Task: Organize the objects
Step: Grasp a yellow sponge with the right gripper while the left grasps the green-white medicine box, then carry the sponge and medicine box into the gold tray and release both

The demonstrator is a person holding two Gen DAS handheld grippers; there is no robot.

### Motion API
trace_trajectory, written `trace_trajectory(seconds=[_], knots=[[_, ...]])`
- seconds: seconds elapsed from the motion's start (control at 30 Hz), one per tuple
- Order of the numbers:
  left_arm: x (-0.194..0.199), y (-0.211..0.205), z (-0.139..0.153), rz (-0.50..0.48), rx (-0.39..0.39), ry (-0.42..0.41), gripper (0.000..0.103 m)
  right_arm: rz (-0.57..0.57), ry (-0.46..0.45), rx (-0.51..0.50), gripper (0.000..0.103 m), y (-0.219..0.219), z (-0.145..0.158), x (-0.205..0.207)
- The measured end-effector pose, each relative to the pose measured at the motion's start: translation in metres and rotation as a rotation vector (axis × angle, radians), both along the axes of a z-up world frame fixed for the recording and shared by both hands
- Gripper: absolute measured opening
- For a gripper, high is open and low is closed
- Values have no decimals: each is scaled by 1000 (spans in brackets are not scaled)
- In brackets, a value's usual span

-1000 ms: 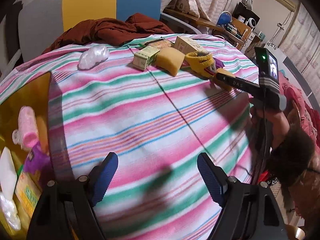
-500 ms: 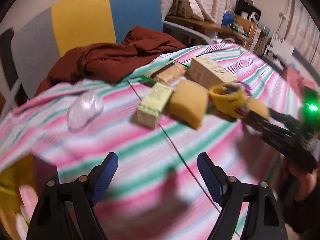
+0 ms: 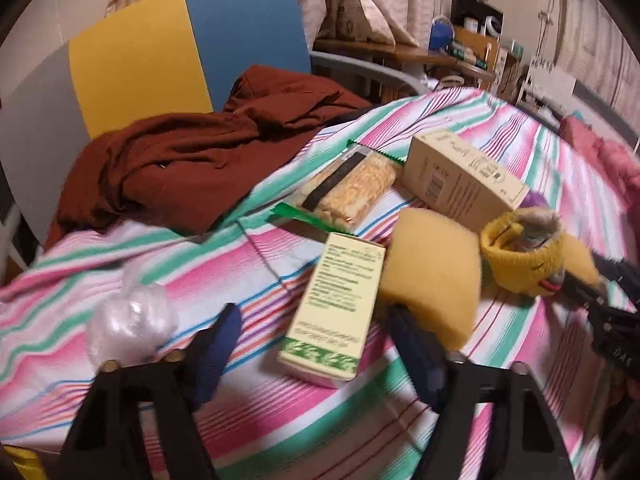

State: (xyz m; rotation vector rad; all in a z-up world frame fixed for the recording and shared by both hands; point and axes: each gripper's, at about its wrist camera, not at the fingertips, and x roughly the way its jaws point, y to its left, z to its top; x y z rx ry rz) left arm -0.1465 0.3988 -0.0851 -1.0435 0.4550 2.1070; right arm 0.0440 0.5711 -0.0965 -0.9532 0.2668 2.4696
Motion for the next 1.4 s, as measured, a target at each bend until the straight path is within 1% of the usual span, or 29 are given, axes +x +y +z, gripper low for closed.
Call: trace_trajectory(seconds=[0.03, 0.07, 0.1, 0.13, 0.2, 0.33, 0.4, 0.57, 0.67, 0.77, 0.87, 1.0, 1.13, 1.4], knots=[[-1, -1, -2, 8, 20, -20, 52, -1, 1, -1, 66, 0, 0, 0], [0, -2, -4, 24, 22, -12, 47, -2, 2, -1, 66, 0, 0, 1], [1, -2, -4, 37, 15, 15, 37, -2, 4, -1, 66, 0, -1, 1], [4, -3, -6, 44, 11, 41, 36, -2, 4, 0, 66, 0, -1, 1], [9, -4, -6, 38, 15, 68, 34, -3, 4, 4, 66, -1, -1, 1], [14, -10, -6, 27, 28, 74, 30, -4, 1, 11, 66, -1, -1, 1], [17, -12, -7, 38, 26, 85, 30, -5, 0, 17, 66, -2, 0, 1], [34, -12, -7, 57, -15, 148, 30, -9, 4, 42, 62, -5, 1, 1], [49, -15, -6, 80, -41, 194, 30, -47, 11, 61, 60, -4, 4, 5], [65, -16, -6, 88, -72, 247, 30, -94, 41, 55, 60, 2, 7, 13], [80, -17, -5, 71, -80, 280, 30, -116, 74, 55, 60, 4, 11, 21], [94, -25, 0, 76, -48, 293, 30, -127, 96, 92, 60, -1, 17, 25], [103, -36, 5, 98, -4, 279, 29, -129, 112, 123, 60, -7, 21, 27], [133, -58, 14, 113, 77, 277, 30, -132, 122, 107, 60, -23, 22, 40]])
